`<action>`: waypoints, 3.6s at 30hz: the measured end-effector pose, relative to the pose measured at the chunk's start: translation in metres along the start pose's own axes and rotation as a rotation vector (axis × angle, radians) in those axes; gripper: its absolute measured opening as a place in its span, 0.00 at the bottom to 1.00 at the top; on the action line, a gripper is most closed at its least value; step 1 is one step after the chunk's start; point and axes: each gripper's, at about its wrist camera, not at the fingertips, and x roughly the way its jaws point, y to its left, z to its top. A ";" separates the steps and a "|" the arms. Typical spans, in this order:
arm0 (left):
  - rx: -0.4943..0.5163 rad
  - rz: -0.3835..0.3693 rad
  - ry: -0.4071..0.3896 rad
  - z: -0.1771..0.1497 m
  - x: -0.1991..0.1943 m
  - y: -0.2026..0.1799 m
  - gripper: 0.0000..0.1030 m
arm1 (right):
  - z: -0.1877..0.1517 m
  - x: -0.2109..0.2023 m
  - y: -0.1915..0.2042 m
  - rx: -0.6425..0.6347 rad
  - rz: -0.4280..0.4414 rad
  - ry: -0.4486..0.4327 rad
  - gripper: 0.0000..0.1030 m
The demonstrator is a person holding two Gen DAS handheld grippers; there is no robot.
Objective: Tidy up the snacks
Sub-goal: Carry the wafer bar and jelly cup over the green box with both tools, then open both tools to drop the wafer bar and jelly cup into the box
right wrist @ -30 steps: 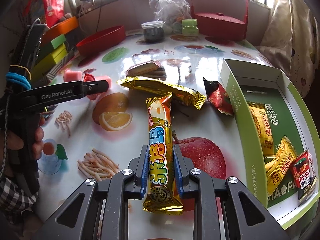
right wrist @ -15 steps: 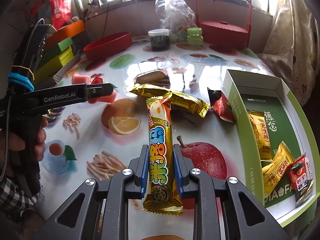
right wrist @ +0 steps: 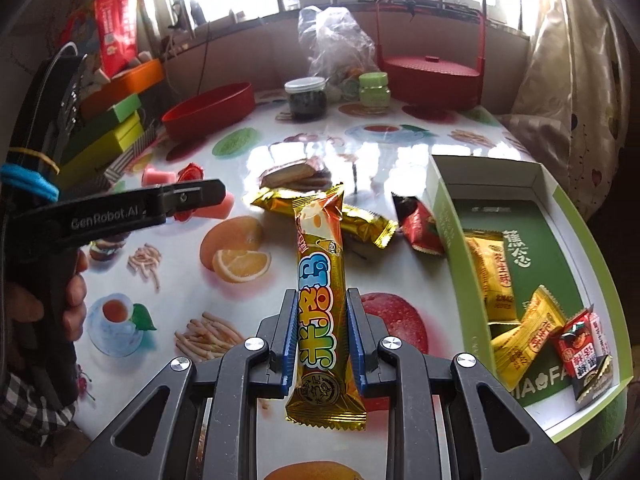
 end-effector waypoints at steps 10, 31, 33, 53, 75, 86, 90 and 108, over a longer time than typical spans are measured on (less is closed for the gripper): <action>0.057 -0.055 -0.020 0.004 -0.009 -0.030 0.46 | 0.003 -0.018 -0.012 0.036 -0.029 -0.051 0.21; 0.173 -0.176 -0.049 0.023 -0.012 -0.098 0.46 | -0.001 -0.054 -0.063 0.142 -0.141 -0.130 0.21; 0.181 -0.187 -0.047 0.023 -0.011 -0.105 0.46 | -0.002 -0.057 -0.068 0.151 -0.152 -0.135 0.21; 0.264 -0.303 0.025 0.021 0.017 -0.169 0.46 | -0.022 -0.072 -0.135 0.257 -0.261 -0.122 0.21; 0.329 -0.330 0.136 -0.006 0.050 -0.205 0.46 | -0.036 -0.053 -0.163 0.266 -0.291 -0.054 0.21; 0.338 -0.290 0.138 -0.009 0.059 -0.205 0.46 | -0.038 -0.051 -0.161 0.262 -0.298 -0.069 0.21; 0.322 -0.288 0.142 -0.008 0.063 -0.202 0.46 | -0.039 -0.051 -0.160 0.259 -0.301 -0.073 0.21; 0.313 -0.301 0.167 -0.012 0.066 -0.202 0.47 | -0.041 -0.049 -0.157 0.246 -0.308 -0.070 0.26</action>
